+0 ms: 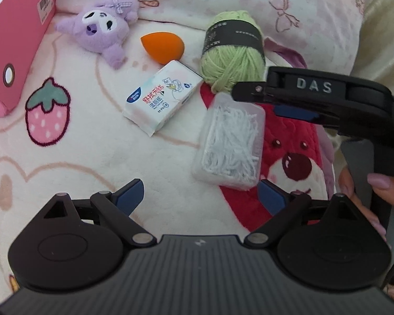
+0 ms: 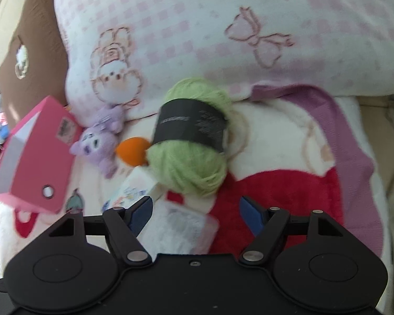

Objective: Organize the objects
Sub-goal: 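Close the left tool on the clear cotton-swab box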

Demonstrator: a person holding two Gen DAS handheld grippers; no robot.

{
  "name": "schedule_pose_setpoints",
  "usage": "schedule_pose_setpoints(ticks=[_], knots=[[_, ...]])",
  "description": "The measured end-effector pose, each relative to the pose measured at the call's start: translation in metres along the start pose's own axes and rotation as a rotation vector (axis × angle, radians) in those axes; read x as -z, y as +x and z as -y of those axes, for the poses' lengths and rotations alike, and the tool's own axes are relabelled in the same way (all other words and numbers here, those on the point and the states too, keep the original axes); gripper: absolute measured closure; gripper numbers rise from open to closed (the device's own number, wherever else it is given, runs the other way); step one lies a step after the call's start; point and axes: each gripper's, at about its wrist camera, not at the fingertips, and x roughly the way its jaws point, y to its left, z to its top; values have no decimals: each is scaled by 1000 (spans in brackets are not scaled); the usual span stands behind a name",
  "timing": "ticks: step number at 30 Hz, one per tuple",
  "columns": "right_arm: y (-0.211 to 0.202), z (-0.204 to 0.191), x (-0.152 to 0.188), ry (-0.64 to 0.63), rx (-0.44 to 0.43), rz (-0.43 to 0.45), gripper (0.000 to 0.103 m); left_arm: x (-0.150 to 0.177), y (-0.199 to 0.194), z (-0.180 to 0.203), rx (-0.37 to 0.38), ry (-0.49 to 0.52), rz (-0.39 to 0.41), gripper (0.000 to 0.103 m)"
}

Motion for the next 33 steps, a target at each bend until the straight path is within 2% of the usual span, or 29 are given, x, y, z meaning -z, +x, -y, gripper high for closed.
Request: schedule_pose_setpoints(ticks=[3, 7, 10, 12, 14, 18, 22, 24, 29, 33], knots=[[5, 7, 0, 33, 1, -11, 25, 2, 8, -5, -14, -25, -12, 11], [8, 6, -2, 51, -24, -23, 25, 5, 9, -13, 19, -64, -4, 15], [6, -4, 1, 5, -1, 8, 30, 7, 10, -13, 37, -53, -4, 27], [6, -10, 1, -23, 10, 16, 38, 8, 11, -15, 63, -60, -5, 40], [7, -13, 1, -38, 14, 18, 44, 10, 13, -15, 82, -60, 1, 43], [10, -10, 1, -18, -30, -10, 44, 14, 17, -12, 66, -28, 17, 47], [12, -7, 2, 1, -27, -18, 44, 15, 16, -14, 92, -42, 45, 50], [15, -6, 1, 12, -37, -30, 44, 15, 17, -15, 88, -53, 52, 56], [20, 3, 0, 75, -57, -41, 44, 14, 17, -23, 92, -99, 56, 63], [21, 5, 0, 89, -65, -44, 43, 15, 16, -27, 105, -121, 64, 64]])
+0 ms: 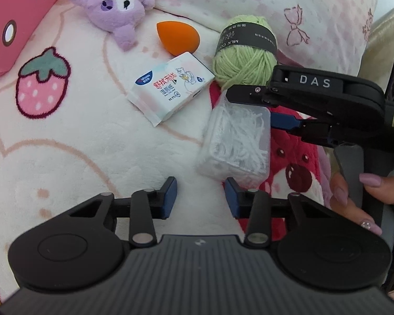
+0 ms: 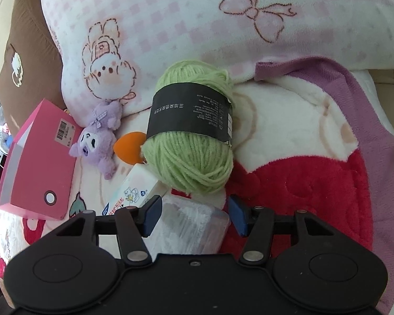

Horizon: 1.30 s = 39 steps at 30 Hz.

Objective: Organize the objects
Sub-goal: 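Close the left tool on the clear cotton-swab box, then lift the cotton-swab box with the left tool toward the pink box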

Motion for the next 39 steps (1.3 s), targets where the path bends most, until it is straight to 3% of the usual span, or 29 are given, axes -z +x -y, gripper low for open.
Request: schedule_pose_setpoints(ticks=[7, 19, 27, 32, 36, 39], knots=[[-3, 7, 1, 55, -21, 1, 46, 4, -10, -15, 43, -104, 41, 66], [-8, 11, 6, 107, -53, -11, 49, 6, -19, -14, 59, -145, 44, 68], [-14, -12, 15, 2, -88, -46, 49, 3, -38, -39, -12, -179, 91, 69], [-9, -33, 23, -103, -104, -86, 52, -3, -48, -61, -16, -213, 88, 69], [-6, -50, 30, -178, -159, -132, 56, -8, -53, -63, 51, -224, 71, 66], [-10, -64, 38, -273, -134, -122, 56, -9, -53, -56, 1, -179, 62, 66]])
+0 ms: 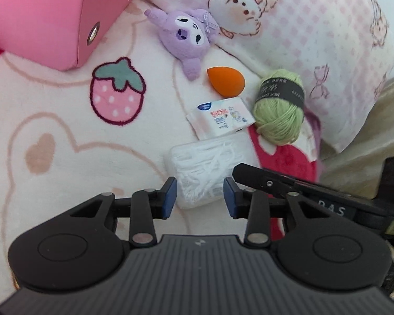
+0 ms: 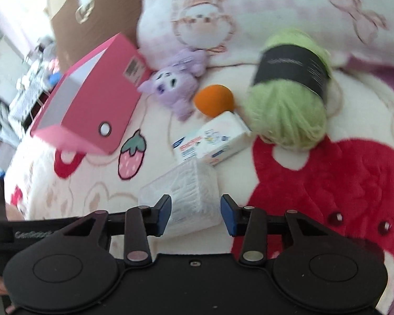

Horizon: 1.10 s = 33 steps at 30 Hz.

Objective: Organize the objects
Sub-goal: 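Lift the cotton-swab box with the left tool toward the pink box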

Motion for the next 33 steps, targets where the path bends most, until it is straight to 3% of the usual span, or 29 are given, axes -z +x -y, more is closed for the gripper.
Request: schedule_pose_setpoints(ticks=[7, 11, 15, 18, 23, 26, 30, 33], knots=[[1, -6, 2, -51, -9, -22, 55, -3, 1, -8, -21, -35, -2, 64], [7, -15, 5, -107, 1, -42, 52, -6, 3, -16, -34, -64, -5, 53], [10, -26, 10, -174, -20, -66, 51, -5, 1, -19, -12, -84, -1, 51], [8, -34, 14, -205, -62, -79, 51, -8, -7, -12, -53, -19, 20, 54], [18, -51, 21, -324, 10, -105, 45, -11, 1, -17, -61, -23, -16, 56], [21, -50, 21, -337, 29, -112, 41, -11, 3, -15, -70, -12, -14, 56], [22, -51, 20, -358, 68, -103, 25, -12, 4, -16, -72, -9, 2, 60], [23, -52, 20, -358, 68, -98, 25, -13, 5, -19, -64, -13, 3, 60]])
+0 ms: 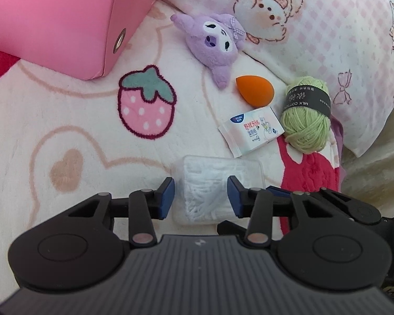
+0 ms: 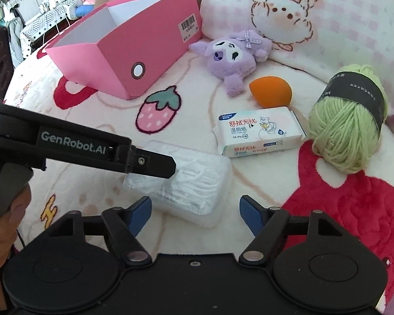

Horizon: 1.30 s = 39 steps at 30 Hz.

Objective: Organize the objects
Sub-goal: 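Lift the cotton-swab box with the left tool toward the pink box, then carry the cotton-swab box with the left tool over the pink box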

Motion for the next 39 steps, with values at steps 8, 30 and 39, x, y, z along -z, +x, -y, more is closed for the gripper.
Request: schedule_pose_setpoints(ticks=[8, 30, 39], knots=[[4, -11, -4, 52, -35, -11, 14, -1, 4, -15, 71, -86, -35, 60], [25, -23, -2, 40, 75, -20, 7, 6, 4, -1, 44, -15, 2, 58], [7, -25, -2, 86, 71, 14, 7, 8, -16, 11, 37, 22, 12, 58]])
